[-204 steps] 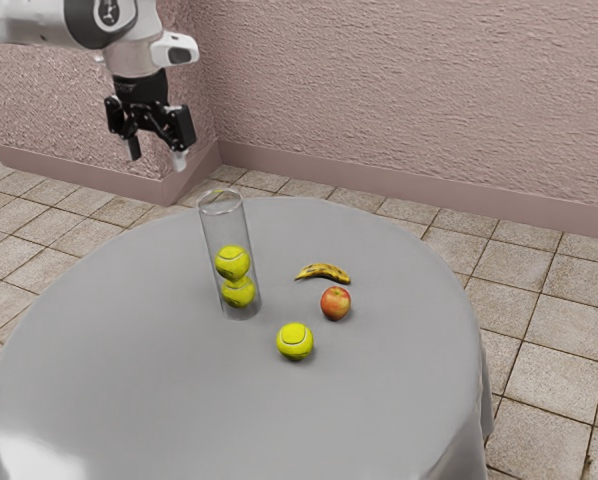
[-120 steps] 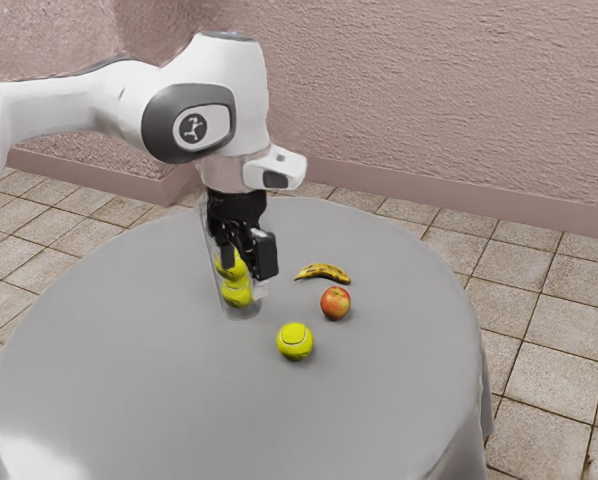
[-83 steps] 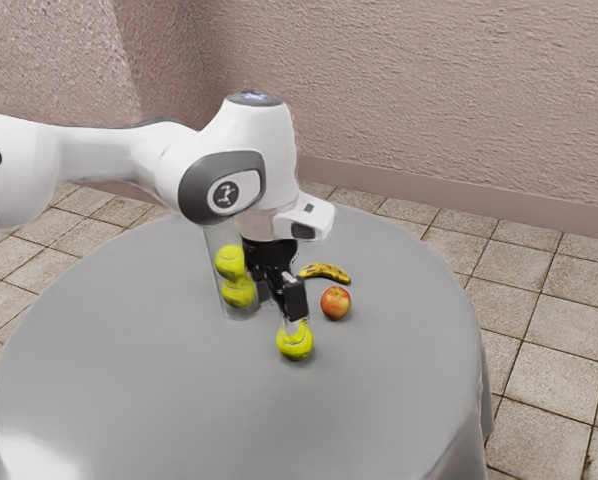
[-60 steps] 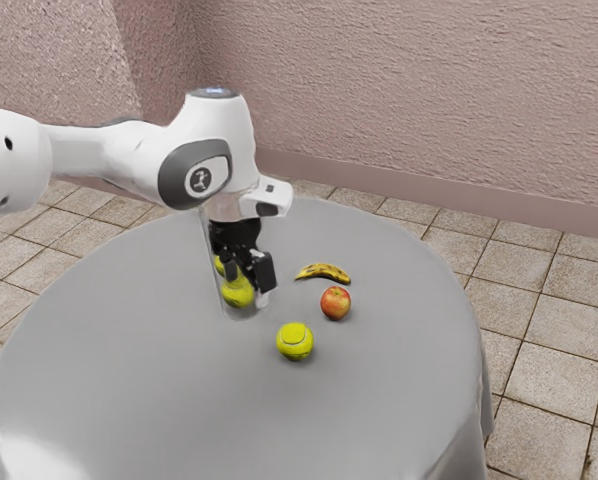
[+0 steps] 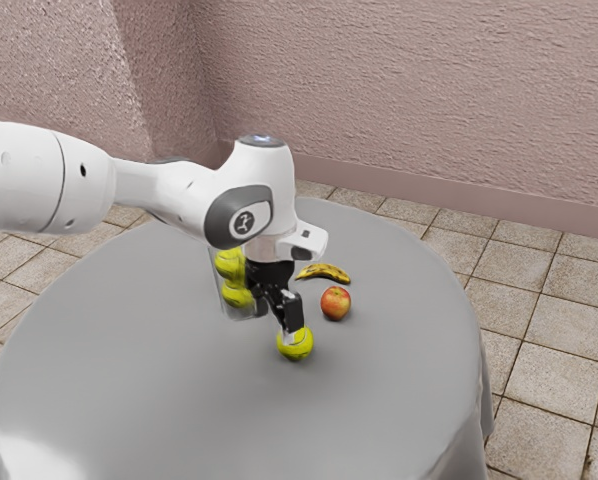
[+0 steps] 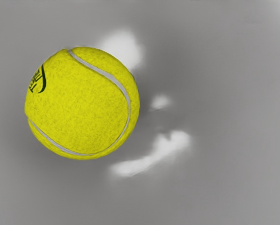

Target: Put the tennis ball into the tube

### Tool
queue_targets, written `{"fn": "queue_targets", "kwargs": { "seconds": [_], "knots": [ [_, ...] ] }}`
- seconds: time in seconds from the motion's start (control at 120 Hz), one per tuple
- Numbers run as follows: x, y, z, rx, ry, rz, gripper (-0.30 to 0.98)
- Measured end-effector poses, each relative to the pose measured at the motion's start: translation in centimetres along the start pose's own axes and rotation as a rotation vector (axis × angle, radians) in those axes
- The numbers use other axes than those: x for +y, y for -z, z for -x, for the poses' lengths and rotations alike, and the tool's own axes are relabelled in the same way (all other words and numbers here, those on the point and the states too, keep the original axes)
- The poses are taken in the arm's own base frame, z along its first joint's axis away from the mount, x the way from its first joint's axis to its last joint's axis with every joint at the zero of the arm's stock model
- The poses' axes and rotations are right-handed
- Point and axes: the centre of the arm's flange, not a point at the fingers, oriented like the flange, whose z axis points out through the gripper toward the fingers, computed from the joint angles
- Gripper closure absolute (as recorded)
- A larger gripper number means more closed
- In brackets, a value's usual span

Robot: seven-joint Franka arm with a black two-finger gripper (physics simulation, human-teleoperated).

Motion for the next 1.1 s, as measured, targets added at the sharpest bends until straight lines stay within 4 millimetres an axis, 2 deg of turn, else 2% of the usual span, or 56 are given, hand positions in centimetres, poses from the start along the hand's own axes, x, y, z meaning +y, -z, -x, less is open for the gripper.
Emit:
{"fn": "queue_targets", "kwargs": {
  "seconds": [0.242,0.358,0.533,0.733,1.1],
  "knots": [
    [-0.8,-2.1,-2.4,-0.003,-0.013,-0.001,0.00],
    [-1.8,-3.0,-2.6,-0.007,-0.014,-0.006,0.00],
    [-2.0,-4.0,-3.2,0.000,-0.029,-0.005,0.00],
    [-2.2,-6.2,-3.8,-0.007,-0.041,0.000,0.00],
    [-3.3,-7.9,-4.7,0.009,-0.047,-0.010,0.00]
  ]
}}
